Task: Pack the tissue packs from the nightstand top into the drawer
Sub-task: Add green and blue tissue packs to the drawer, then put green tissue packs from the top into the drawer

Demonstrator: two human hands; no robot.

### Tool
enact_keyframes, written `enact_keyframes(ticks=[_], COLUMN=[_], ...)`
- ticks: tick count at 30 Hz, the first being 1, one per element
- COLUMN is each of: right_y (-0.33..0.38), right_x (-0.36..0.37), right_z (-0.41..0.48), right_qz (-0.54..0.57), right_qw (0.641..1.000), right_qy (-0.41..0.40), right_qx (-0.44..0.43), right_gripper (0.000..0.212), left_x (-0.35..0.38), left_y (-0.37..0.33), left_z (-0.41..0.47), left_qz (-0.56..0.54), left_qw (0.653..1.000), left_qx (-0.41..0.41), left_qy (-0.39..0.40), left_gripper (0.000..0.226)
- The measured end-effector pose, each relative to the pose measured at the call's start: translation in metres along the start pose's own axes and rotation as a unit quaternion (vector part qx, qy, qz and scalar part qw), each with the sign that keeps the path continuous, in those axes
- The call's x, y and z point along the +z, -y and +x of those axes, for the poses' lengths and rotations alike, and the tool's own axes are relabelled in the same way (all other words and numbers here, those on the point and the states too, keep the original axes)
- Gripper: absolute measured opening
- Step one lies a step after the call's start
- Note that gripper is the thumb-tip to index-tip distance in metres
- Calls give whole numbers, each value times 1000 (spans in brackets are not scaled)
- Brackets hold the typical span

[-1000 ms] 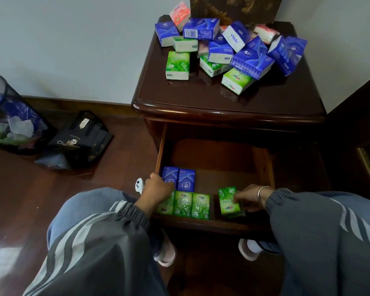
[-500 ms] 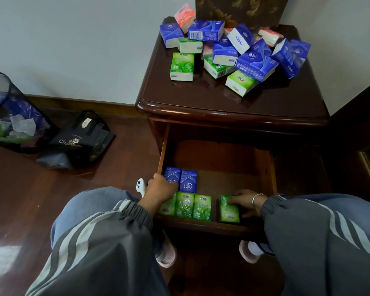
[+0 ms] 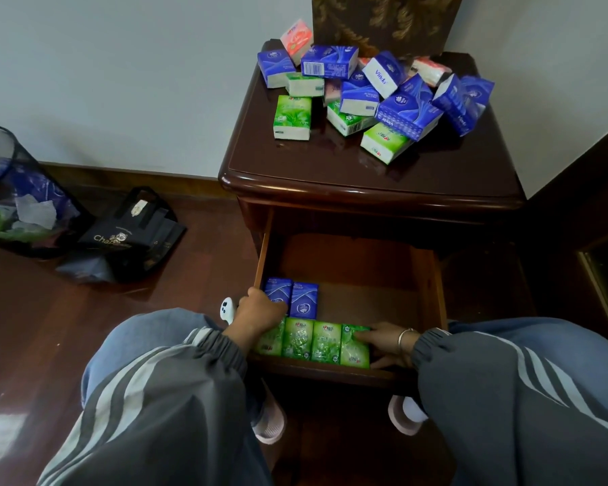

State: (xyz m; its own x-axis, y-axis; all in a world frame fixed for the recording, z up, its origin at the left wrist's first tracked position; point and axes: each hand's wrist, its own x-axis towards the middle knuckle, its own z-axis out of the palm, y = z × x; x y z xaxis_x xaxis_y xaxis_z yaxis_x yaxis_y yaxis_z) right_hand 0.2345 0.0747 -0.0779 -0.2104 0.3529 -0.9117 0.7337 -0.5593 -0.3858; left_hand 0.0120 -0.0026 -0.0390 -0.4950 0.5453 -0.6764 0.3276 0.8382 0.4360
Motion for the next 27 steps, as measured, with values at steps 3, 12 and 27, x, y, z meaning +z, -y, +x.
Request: enact_keyframes(ticks=[3, 12, 27], right_y=[9, 72, 95], right_x=[3, -44, -143], right_z=[-11, -108, -90], right_qz=[-53, -157, -311], right_qw=[997, 842, 757], right_qy=[-54, -373, -510], right_qx=[18, -357, -265], right_gripper=[54, 29, 73], left_x=[-2, -20, -72], left_y=[2, 6, -104], left_z=[-2, -4, -58], left_qz=[-20, 93, -89], left_qw=[1000, 994, 867], left_qx=[7, 31, 330], left_qy=[3, -56, -362], left_gripper=[60, 41, 30])
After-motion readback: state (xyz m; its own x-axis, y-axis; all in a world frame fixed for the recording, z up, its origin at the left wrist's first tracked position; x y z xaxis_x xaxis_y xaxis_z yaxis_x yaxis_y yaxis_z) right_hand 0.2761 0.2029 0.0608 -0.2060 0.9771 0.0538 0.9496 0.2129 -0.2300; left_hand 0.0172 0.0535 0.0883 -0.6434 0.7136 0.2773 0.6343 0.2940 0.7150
